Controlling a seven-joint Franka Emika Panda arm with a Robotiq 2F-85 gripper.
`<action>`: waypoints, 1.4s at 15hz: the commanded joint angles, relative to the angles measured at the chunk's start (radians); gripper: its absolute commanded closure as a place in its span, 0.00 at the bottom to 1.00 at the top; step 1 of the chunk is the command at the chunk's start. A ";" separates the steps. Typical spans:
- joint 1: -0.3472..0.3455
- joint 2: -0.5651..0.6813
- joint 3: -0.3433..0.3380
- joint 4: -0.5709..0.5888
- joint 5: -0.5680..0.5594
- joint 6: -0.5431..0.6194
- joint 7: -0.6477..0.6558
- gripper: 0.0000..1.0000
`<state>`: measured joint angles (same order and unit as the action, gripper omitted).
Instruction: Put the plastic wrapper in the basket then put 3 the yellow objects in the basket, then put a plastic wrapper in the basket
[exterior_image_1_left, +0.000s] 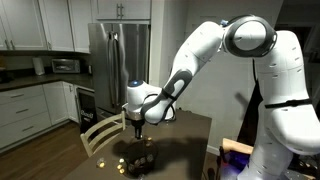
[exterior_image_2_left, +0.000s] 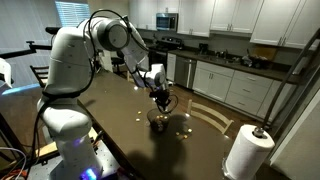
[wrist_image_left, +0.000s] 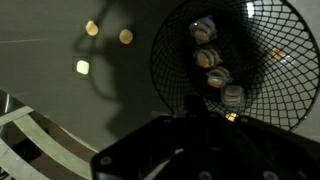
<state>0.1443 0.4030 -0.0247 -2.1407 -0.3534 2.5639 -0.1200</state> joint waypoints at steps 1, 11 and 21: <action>-0.039 -0.014 0.052 -0.006 0.088 -0.101 -0.031 1.00; -0.058 -0.019 0.074 0.008 0.170 -0.200 -0.030 0.49; -0.024 -0.038 0.138 -0.001 0.159 -0.225 -0.034 0.00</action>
<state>0.1114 0.3881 0.0953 -2.1345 -0.2052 2.3782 -0.1245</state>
